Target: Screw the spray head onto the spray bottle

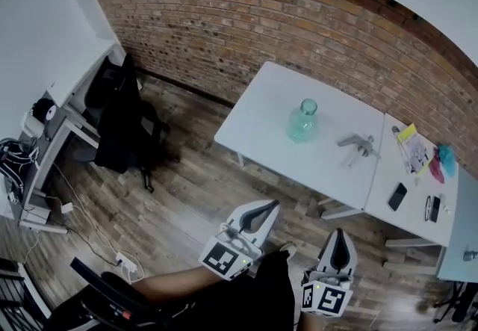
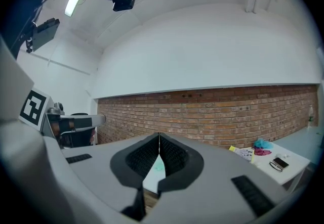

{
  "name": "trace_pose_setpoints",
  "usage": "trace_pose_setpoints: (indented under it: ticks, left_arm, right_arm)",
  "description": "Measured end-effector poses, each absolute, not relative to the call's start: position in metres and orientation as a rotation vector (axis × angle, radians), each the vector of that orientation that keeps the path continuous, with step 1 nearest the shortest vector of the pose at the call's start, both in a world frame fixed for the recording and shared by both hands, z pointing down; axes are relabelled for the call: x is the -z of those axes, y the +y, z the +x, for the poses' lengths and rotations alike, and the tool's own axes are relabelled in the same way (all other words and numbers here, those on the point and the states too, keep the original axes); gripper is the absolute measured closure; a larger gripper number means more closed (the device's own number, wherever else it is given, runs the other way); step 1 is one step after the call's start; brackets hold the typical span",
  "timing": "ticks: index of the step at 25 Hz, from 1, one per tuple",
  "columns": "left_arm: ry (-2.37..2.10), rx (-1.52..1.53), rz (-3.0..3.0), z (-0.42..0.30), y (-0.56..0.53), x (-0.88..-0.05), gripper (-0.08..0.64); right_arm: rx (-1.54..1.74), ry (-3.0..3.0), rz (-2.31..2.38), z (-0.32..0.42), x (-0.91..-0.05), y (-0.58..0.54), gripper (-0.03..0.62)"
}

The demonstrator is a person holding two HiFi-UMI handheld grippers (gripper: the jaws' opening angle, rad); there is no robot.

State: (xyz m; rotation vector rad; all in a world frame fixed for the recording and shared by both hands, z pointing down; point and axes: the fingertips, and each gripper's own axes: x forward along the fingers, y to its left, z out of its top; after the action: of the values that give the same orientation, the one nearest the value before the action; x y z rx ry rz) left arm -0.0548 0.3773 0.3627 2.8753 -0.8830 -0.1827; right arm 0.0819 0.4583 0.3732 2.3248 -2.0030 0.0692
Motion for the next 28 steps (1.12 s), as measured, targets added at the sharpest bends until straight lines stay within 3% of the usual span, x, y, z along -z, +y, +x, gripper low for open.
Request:
trace_pose_setpoints:
  ticks: [18, 28]
  left_arm:
    - [-0.954, 0.147, 2.918, 0.080, 0.341, -0.359, 0.568]
    - [-1.114, 0.133, 2.935, 0.117, 0.333, -0.363, 0.568]
  right_arm:
    - [-0.005, -1.986, 2.343, 0.221, -0.371, 0.429, 0.586]
    - [-0.064, -2.137, 2.243, 0.263, -0.384, 0.409, 0.585]
